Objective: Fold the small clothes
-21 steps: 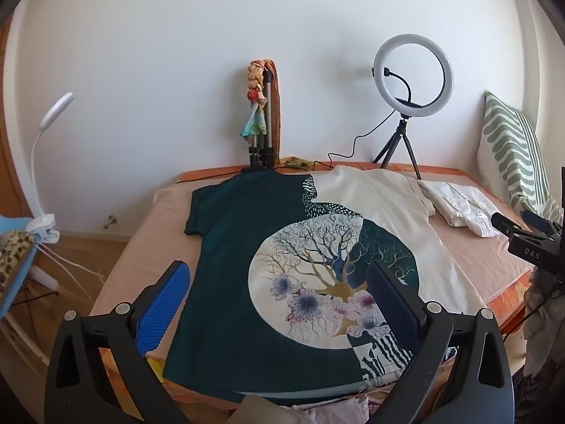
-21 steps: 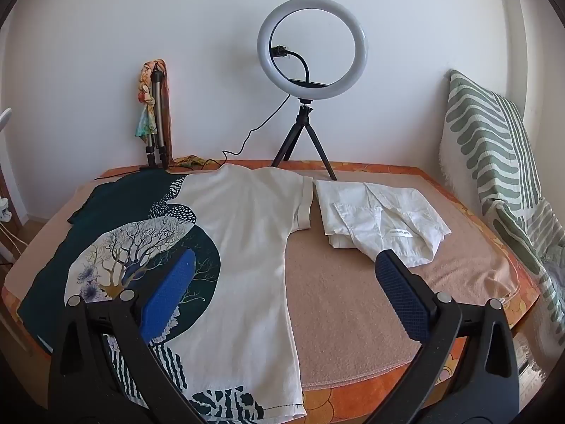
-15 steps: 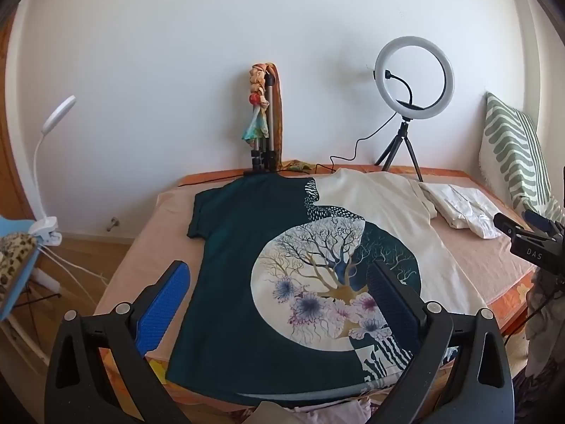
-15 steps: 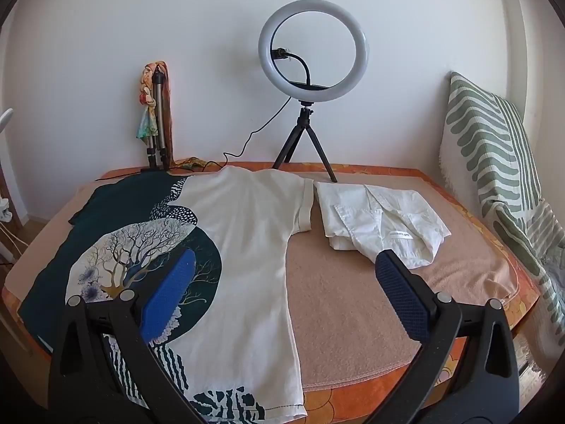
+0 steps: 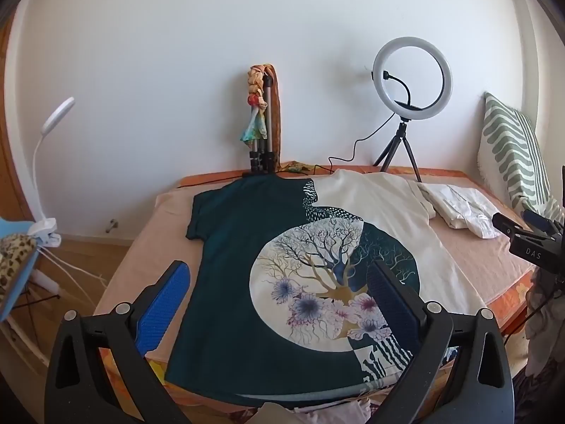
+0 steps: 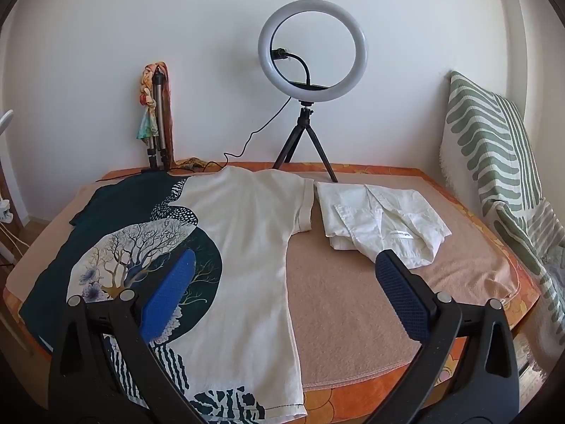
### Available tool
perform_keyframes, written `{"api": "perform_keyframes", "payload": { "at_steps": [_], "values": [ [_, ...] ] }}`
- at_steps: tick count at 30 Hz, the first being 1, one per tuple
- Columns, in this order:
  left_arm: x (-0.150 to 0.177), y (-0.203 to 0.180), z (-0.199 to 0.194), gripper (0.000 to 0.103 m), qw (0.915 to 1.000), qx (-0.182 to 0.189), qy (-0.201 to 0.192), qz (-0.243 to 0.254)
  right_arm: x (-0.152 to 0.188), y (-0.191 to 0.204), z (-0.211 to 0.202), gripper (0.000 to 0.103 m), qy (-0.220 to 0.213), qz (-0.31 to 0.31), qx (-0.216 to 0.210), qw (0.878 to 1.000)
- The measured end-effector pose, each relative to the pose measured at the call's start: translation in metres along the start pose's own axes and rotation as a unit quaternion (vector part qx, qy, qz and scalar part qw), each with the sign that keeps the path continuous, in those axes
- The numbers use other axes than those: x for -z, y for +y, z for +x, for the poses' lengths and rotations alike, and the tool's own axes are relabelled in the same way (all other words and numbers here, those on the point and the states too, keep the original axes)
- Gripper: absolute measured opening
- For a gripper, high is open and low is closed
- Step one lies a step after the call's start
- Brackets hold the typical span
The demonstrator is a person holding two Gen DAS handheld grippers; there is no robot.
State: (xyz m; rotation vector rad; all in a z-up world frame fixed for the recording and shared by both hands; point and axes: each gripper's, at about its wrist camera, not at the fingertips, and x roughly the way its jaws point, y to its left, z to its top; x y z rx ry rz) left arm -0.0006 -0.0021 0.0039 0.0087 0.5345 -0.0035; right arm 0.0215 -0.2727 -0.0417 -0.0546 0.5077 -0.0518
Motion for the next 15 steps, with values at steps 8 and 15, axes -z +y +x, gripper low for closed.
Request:
{"api": "perform_keyframes", "payload": {
  "at_steps": [8,15],
  "values": [
    [0.0003,0.0013,-0.0022,0.1,1.0,-0.004,-0.005,-0.003,0.0012,0.0024,-0.0001,0.103,0.0,0.001,-0.002,1.0],
    [0.0005,0.0018,-0.0031,0.1,1.0,-0.006,-0.006,-0.004,0.0002,0.0025,-0.0002,0.103,0.0,0.0,-0.005,1.0]
  ]
}}
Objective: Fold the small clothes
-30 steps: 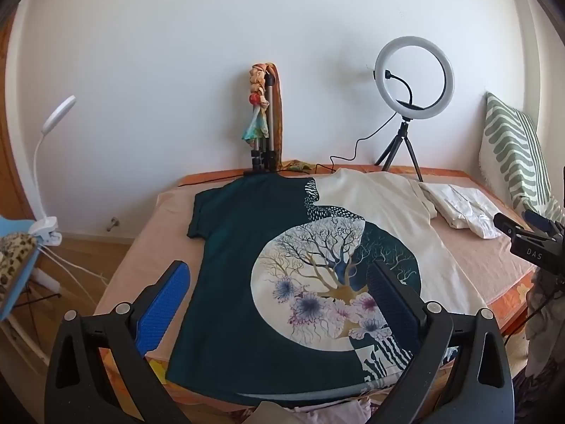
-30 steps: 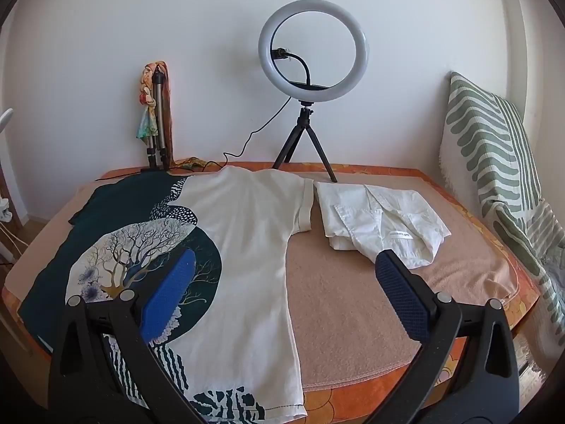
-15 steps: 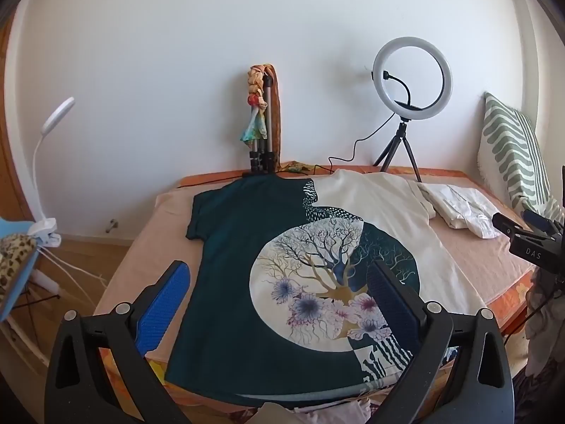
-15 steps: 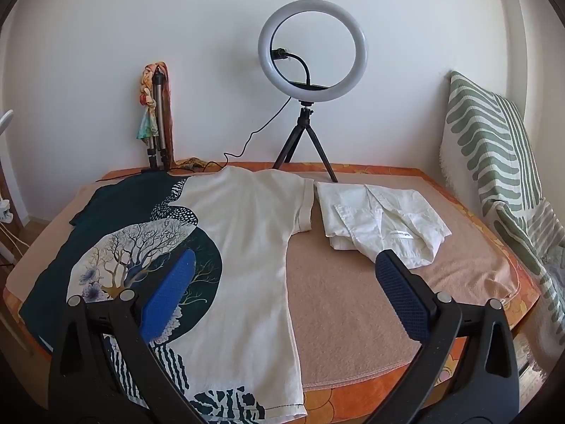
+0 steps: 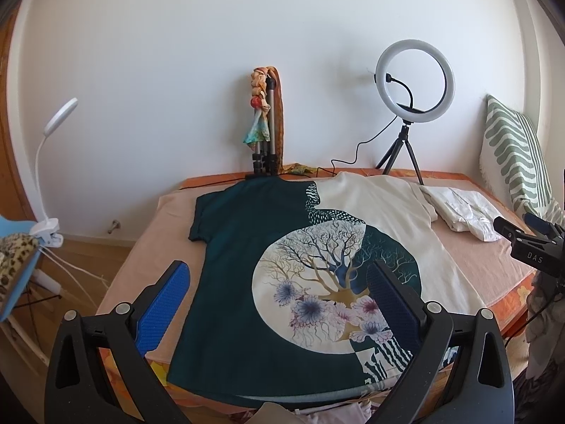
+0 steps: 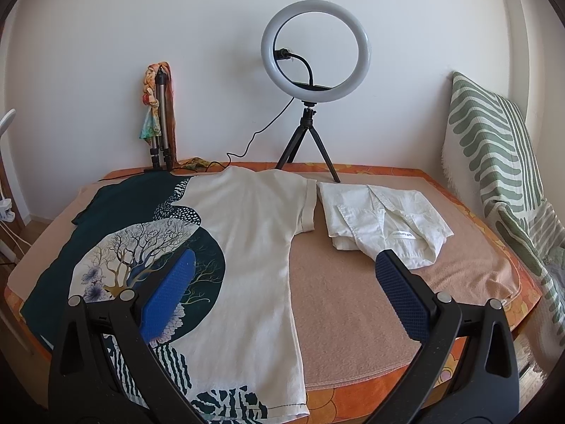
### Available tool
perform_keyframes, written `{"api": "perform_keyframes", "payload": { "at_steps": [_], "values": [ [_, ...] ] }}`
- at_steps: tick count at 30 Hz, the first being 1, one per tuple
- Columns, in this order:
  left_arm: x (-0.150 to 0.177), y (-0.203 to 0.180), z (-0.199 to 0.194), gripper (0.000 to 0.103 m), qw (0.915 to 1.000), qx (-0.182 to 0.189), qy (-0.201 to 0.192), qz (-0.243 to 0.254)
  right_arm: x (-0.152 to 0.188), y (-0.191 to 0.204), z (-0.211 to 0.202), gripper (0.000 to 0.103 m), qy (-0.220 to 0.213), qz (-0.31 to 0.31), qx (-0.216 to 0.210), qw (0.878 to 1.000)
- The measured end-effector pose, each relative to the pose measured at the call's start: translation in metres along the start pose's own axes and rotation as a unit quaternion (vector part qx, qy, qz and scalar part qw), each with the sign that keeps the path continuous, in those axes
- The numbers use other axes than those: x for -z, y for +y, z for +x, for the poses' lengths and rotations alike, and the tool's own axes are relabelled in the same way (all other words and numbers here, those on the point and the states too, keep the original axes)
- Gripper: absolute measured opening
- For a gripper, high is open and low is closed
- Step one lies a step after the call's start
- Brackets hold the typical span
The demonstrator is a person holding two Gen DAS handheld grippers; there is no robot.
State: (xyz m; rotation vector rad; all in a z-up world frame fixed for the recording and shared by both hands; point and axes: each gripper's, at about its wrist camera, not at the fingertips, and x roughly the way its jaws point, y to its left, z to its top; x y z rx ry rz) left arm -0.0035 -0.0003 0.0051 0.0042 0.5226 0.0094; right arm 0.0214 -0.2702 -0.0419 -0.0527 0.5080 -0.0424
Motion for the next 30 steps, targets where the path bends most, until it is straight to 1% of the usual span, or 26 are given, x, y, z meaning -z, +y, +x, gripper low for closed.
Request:
{"api": "perform_keyframes", "payload": {
  "at_steps": [30],
  "values": [
    [-0.0011,-0.0001,-0.0005,0.1,1.0,-0.001,-0.002,-0.001,0.0005,0.0001,-0.0001,0.103,0.001,0.001,-0.001,1.0]
  ]
}}
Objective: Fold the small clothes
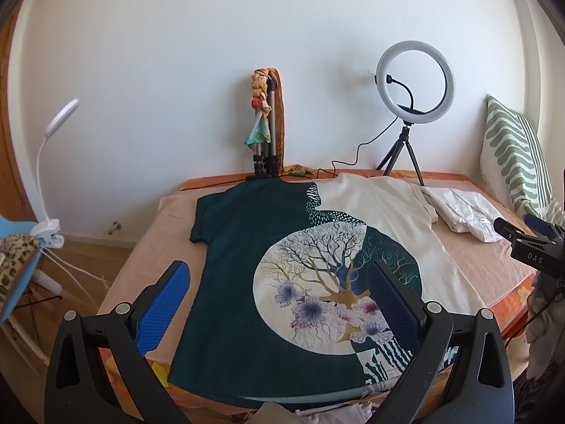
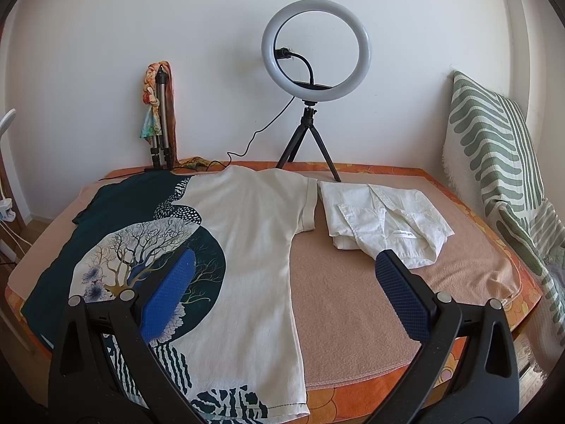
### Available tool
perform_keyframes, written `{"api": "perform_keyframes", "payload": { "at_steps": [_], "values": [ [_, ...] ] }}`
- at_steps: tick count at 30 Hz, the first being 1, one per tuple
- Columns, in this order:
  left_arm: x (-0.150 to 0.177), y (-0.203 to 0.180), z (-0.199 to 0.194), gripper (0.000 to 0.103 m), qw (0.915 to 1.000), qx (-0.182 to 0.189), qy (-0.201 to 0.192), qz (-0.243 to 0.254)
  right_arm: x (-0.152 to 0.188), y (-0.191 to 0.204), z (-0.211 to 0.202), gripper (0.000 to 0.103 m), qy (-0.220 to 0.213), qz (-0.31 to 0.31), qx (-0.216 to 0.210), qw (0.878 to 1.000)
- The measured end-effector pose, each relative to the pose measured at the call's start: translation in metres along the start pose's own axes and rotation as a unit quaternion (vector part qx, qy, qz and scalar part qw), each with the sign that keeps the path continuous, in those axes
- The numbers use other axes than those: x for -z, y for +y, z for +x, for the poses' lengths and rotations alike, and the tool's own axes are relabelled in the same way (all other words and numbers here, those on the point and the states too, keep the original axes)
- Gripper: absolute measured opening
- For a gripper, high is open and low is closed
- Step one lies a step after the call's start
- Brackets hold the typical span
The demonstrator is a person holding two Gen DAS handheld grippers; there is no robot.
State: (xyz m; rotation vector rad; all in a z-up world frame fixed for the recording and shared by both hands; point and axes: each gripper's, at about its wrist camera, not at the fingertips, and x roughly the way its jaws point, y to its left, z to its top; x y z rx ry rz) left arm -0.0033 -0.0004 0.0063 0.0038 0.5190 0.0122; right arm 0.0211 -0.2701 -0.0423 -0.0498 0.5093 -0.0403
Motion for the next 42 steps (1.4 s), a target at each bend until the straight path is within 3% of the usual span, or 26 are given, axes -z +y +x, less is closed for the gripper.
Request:
{"api": "perform_keyframes", "payload": {
  "at_steps": [30,39,42],
  "values": [
    [0.002,0.001,0.002,0.1,1.0,-0.001,0.005,-0.001,-0.001,0.001,0.0,0.103,0.0,0.0,-0.001,1.0],
    [0.012,0.024,0.014,0.1,0.9992,0.004,0.029,-0.028,-0.013,0.0,0.004,0.103,0.008,0.027,-0.043,0.999],
    [0.017,0.042,0.016,0.1,0.9977,0.028,0.029,-0.054,-0.022,0.005,0.006,0.103,0.018,0.028,-0.056,0.998]
  ]
}}
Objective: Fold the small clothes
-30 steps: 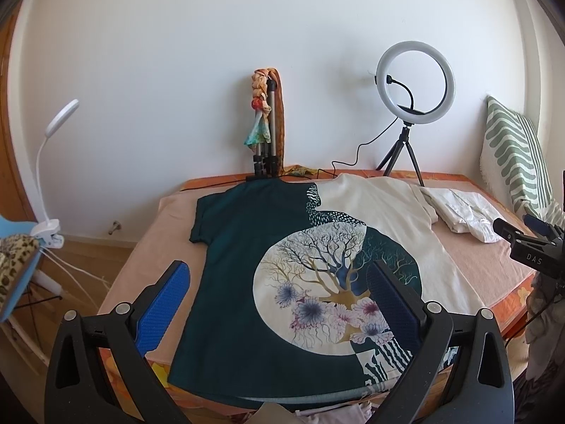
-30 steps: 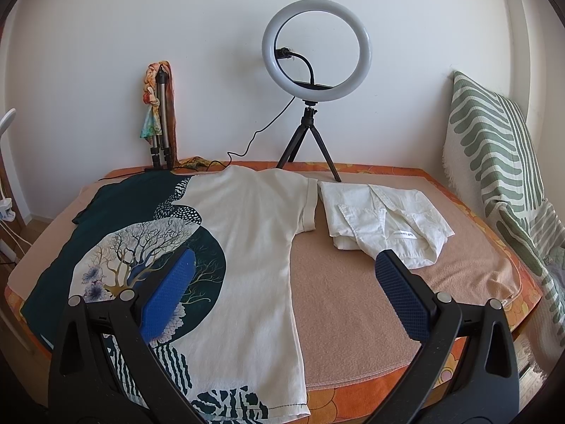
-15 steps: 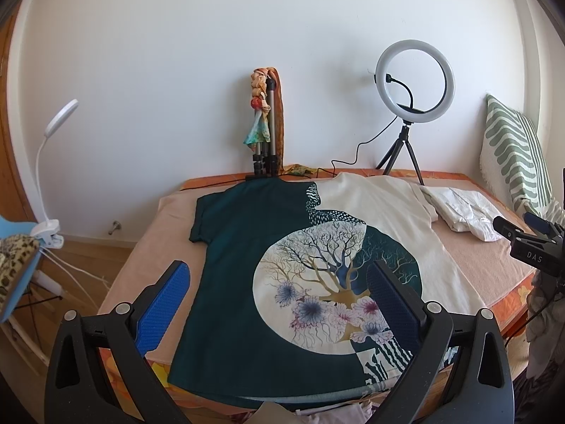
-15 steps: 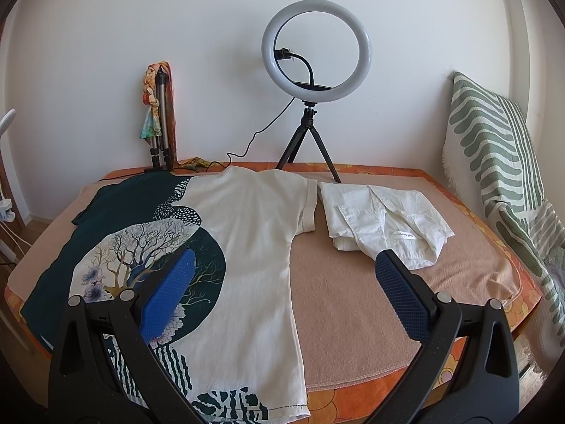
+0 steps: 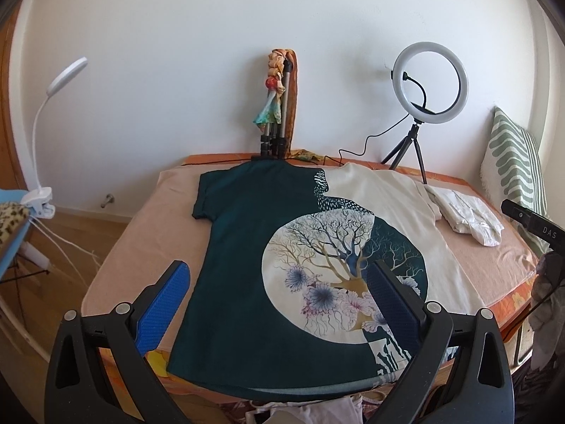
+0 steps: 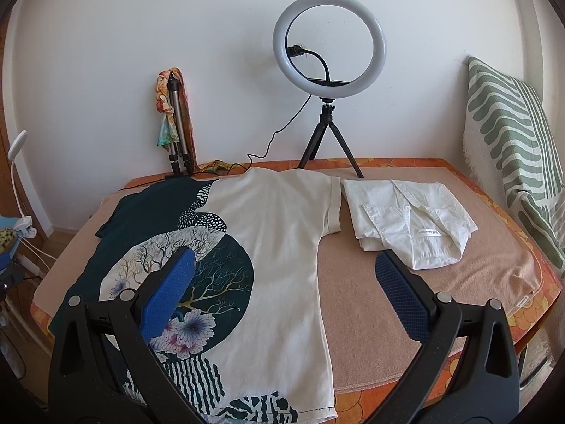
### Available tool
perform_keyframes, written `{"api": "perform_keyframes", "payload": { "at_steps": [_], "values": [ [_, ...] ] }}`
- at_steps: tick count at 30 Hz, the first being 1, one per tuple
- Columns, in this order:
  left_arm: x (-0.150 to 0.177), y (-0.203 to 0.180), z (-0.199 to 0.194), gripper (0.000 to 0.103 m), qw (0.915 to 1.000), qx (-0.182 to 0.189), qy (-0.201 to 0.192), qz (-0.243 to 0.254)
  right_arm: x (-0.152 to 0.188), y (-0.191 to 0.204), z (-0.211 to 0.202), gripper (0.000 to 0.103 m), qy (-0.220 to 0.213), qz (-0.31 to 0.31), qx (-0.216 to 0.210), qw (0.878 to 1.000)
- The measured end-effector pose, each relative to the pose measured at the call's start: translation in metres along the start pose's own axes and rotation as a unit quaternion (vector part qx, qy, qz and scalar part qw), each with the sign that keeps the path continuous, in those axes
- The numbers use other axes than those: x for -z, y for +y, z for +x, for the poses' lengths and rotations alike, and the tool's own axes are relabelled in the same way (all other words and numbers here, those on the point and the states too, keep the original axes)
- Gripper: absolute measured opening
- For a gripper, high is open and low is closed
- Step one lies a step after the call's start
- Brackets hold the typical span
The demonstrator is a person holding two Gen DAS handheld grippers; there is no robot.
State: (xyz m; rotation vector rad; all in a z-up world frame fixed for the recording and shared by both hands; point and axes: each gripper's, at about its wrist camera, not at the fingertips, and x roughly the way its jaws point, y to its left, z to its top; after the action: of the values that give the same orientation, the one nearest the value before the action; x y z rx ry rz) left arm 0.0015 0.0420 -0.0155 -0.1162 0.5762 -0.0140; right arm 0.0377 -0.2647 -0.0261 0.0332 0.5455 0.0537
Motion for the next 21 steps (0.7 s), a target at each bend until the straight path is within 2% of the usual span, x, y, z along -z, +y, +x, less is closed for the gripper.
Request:
{"api": "perform_keyframes", "payload": {
  "at_steps": [4,7,10,12,17,21],
  "values": [
    [0.001,0.029,0.006,0.1,0.9993,-0.006,0.01,-0.035,-0.017,0.012,-0.001,0.103,0.003,0.001,-0.035,0.999],
    [0.002,0.05,0.017,0.094,0.9977,-0.014,0.038,-0.054,-0.035,0.028,0.003,0.103,0.009,-0.006,-0.066,0.998],
    [0.011,0.066,0.027,0.09,0.9955,-0.022,0.07,-0.059,-0.056,0.048,0.014,0.103,0.034,-0.006,-0.113,0.993],
    [0.018,0.073,0.035,0.085,0.9938,-0.025,0.092,-0.057,-0.069,0.066,0.025,0.103,0.053,-0.01,-0.139,0.989],
    [0.041,0.088,0.057,0.059,0.9852,-0.028,0.154,-0.068,-0.097,0.116,0.055,0.097,0.084,-0.032,-0.17,0.981],
    [0.056,0.093,0.064,0.057,0.9812,-0.023,0.179,-0.068,-0.116,0.156,0.09,0.092,0.137,-0.019,-0.212,0.967]
  ]
}}
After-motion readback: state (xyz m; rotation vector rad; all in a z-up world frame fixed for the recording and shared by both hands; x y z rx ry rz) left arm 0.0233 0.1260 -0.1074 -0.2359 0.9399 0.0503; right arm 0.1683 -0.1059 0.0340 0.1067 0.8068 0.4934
